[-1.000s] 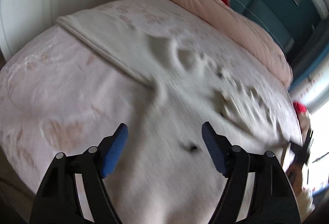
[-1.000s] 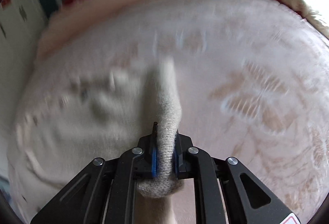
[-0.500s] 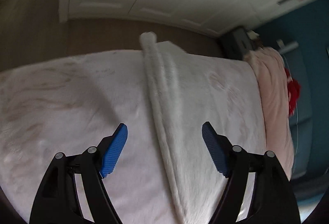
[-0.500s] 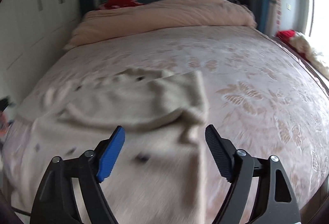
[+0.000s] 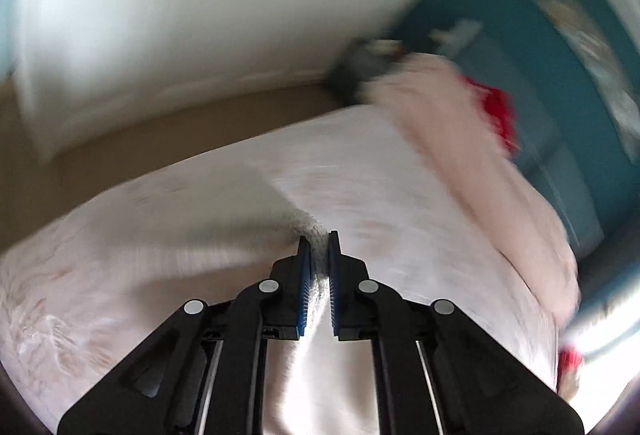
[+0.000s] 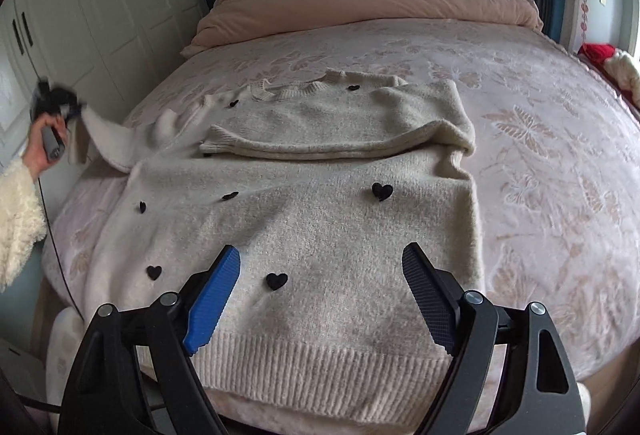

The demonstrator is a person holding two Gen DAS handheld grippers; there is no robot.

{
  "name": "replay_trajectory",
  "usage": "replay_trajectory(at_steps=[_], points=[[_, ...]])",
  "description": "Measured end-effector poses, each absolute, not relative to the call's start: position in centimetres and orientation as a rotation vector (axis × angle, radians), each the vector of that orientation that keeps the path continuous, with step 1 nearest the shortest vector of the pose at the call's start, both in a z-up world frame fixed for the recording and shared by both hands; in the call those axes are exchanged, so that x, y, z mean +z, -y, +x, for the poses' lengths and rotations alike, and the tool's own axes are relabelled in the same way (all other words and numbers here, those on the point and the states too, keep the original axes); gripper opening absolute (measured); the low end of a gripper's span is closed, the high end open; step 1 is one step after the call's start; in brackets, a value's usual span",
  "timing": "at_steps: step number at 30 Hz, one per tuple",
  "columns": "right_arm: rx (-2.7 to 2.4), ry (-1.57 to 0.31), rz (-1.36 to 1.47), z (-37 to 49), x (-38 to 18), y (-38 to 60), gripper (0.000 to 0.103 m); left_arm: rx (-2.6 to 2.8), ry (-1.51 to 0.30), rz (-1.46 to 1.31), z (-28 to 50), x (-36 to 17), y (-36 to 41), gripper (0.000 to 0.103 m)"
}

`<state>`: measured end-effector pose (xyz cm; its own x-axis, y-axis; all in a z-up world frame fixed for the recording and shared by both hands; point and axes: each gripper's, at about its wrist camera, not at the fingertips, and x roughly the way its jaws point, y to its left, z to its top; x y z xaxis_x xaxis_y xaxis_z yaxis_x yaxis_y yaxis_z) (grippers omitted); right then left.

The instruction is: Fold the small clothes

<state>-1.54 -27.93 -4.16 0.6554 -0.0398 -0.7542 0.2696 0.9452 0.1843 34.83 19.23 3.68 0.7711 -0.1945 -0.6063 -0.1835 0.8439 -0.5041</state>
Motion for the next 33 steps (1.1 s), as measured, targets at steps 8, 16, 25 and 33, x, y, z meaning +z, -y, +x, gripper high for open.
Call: replay_trajectory(at_steps=[8, 16, 25, 33], points=[[-0.181, -0.798, 0.373, -3.9, -4.2, 29.6, 0.081, -0.535, -0.655, -0.285, 24.3, 11.5, 6.3, 0.011], [-0.237, -0.831, 0.431, -7.0, -6.0, 33.7, 0.082, -0.524, -1.023, -0.482, 16.6, -3.3, 12.6, 0.075], [-0.162, -0.816, 0.459, 0.3, -5.2, 37.2, 0.082, -0.225, -1.090, -0.741, 20.1, -8.9, 0.4, 0.079], [-0.121, -0.852, 0.594, 14.5, -7.8, 40.0, 0.083, -0.119, -1.060, -0.827, 24.2, -10.8, -2.8, 0.064]])
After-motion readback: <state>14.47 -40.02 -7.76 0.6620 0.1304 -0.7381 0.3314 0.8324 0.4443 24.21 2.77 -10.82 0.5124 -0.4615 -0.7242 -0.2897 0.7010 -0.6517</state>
